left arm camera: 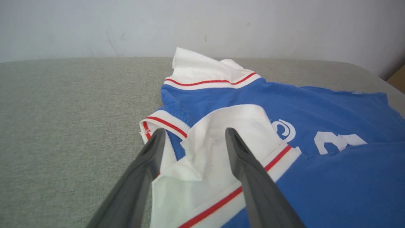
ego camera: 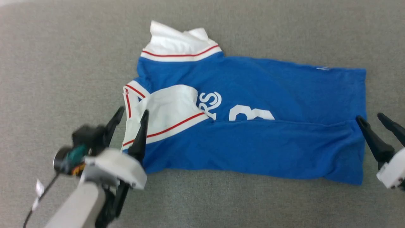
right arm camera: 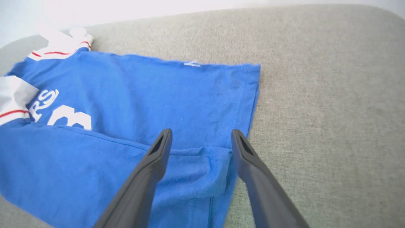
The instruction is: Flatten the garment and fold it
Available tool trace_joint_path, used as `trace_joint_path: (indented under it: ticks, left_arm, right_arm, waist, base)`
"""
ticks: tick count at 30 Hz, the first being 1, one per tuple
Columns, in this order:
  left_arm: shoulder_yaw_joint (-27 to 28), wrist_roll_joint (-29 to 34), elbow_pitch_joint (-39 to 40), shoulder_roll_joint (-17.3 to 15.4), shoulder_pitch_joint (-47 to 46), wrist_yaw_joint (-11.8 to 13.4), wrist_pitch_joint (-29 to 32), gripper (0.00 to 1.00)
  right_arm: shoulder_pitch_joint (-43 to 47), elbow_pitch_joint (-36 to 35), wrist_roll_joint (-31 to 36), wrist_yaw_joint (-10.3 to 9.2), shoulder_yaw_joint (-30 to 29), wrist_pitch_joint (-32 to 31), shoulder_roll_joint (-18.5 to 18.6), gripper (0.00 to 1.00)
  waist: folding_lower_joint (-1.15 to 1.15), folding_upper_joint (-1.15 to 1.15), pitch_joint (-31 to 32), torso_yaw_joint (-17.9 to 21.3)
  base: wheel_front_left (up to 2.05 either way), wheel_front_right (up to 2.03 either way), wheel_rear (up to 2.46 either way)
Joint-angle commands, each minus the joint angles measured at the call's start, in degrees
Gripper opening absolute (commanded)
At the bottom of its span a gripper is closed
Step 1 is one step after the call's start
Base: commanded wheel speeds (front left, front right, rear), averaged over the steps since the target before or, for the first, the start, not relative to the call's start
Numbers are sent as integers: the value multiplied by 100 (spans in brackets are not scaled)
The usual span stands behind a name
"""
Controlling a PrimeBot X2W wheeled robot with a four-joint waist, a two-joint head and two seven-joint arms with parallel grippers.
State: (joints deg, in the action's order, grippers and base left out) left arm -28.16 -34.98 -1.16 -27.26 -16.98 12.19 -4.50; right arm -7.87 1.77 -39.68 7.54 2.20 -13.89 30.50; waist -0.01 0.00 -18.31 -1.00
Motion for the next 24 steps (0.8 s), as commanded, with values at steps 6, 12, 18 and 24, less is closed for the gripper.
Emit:
trace_joint_path:
  ticks: [6, 12, 18, 24]
  left_arm:
    - [369, 157, 918, -1, 1129, 714, -772, 100]
    - [688, 664, 1531, 248, 2151, 1259, -1038, 100]
    - [865, 1010, 1541, 755, 2786, 1256, -1048, 100]
    - [771, 1101, 1191, 653, 2575, 866, -832, 100]
  right_arm:
    - [880, -572, 660, -5, -788, 525, -626, 100]
    - [1733, -1145, 1911, -5, -1376, 1064, -1640, 100]
    - [2154, -1244, 2515, -5, -1489, 1418, -2440, 100]
    - [2167, -1324, 2680, -5, -1378, 1364, -2600, 100]
  waist:
    - [1, 0, 683, -81]
    - [1, 0, 952, -145]
    - [1, 0, 1128, -195]
    - [1, 0, 1143, -248]
  base:
    - [0, 0, 0]
    - [0, 0, 0]
    - [0, 0, 0]
    - [0, 0, 0]
